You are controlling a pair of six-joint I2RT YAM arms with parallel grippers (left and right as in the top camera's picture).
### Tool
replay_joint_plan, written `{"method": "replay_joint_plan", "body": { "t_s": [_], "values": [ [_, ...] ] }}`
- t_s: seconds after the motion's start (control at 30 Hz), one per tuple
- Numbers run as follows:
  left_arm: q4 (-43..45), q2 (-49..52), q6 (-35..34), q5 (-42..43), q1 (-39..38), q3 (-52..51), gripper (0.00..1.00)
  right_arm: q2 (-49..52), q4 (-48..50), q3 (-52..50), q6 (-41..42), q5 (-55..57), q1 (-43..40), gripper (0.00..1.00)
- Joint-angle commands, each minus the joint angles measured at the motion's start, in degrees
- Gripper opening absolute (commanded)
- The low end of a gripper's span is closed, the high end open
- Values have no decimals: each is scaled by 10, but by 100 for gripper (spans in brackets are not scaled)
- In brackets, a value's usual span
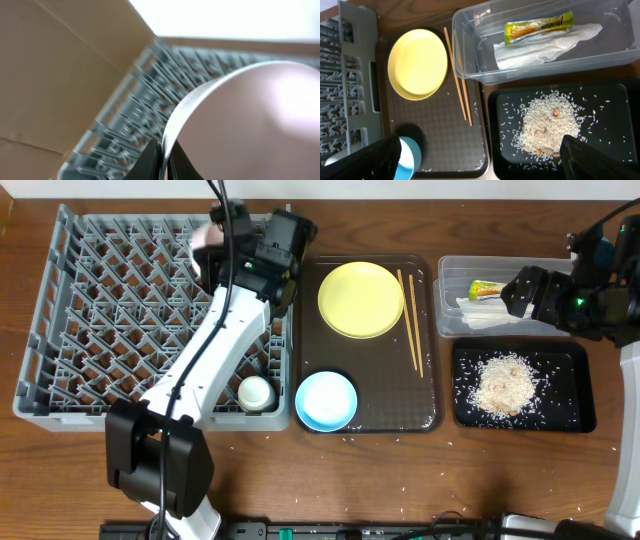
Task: Sort waste into correct bins and load items into the dishwasher
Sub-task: 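Lift the pink bowl with the left gripper and carry it to the rack, then lower the pink bowl into the rack's back row and open the left gripper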
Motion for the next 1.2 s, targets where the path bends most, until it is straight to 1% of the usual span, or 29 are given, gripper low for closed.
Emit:
{"method": "replay_joint_plan", "body": {
  "t_s": [0.0,0.13,0.27,0.47,0.67,0.77,0.87,1.07,1.1,1.17],
  "values": [
    [27,15,34,-104,25,-1,7,0,-1,5,2,1,-2,99],
    [38,54,43,-125,42,-1,7,0,-1,5,2,1,-2,99],
    [40,85,46,-153,41,-1,7,0,-1,5,2,1,-2,99],
    [46,116,46,-153,35,-1,7,0,-1,5,2,1,-2,99],
    [45,118,46,-163,-4,-2,7,0,-1,5,2,1,-2,99],
    [59,119,46,-163,-20,-5,7,0,-1,5,2,1,-2,99],
    [79,119,46,-162,-22,-14,7,0,-1,5,2,1,-2,99],
    [83,119,48,-162,-22,-16,7,0,-1,5,2,1,-2,99],
    [88,119,51,-162,-22,-16,7,0,-1,5,2,1,-2,99],
    [115,121,80,-160,-22,-16,7,0,-1,5,2,1,-2,99]
  ]
}}
